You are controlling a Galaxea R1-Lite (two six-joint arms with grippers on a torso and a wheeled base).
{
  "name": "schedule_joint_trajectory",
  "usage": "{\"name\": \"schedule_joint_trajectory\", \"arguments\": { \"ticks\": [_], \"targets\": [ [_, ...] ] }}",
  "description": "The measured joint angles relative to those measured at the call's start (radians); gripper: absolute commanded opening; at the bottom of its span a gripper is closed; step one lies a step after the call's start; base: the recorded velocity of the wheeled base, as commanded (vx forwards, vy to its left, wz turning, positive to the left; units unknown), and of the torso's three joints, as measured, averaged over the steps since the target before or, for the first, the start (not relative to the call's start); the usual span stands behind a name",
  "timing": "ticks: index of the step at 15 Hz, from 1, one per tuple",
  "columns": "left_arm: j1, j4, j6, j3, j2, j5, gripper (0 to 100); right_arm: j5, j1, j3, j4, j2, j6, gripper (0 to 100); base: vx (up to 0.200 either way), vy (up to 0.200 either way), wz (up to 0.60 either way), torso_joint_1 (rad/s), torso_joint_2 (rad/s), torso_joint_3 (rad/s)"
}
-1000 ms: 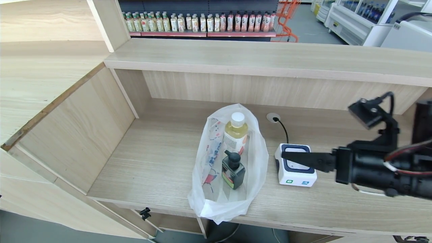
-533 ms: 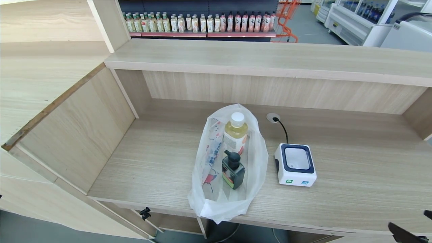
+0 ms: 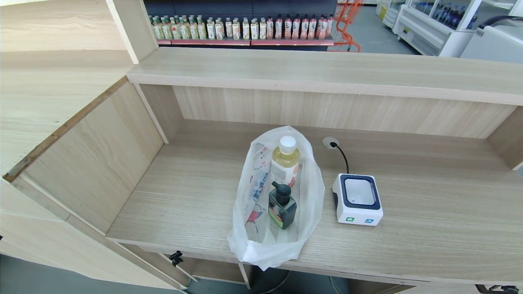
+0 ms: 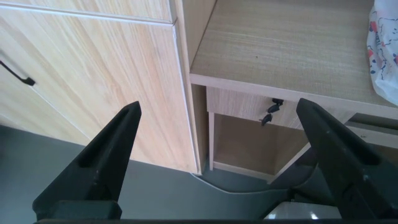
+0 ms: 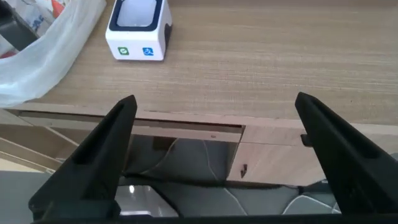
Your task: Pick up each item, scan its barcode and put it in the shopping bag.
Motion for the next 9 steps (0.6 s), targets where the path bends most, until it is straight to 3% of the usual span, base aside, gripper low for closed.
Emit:
{"name": "schedule_joint_trajectory", "arguments": {
  "ticks": [2,3,9],
  "targets": [
    [0.000,0.000,0.000,0.000,0.000,0.000,100,-0.001,-0.003,0.001,0.001,-0.026,0.011,100,0.000,0.000,0.00,0.000,0.00,0.000],
    [0.000,0.000,0.000,0.000,0.000,0.000,100,-0.001,-0.004,0.002,0.001,-0.033,0.015,0,0.000,0.000,0.00,0.000,0.00,0.000],
    [0.000,0.000,0.000,0.000,0.000,0.000,100,-0.002,-0.005,0.002,0.001,-0.043,0.014,0,0.000,0.000,0.00,0.000,0.00,0.000]
  ]
}}
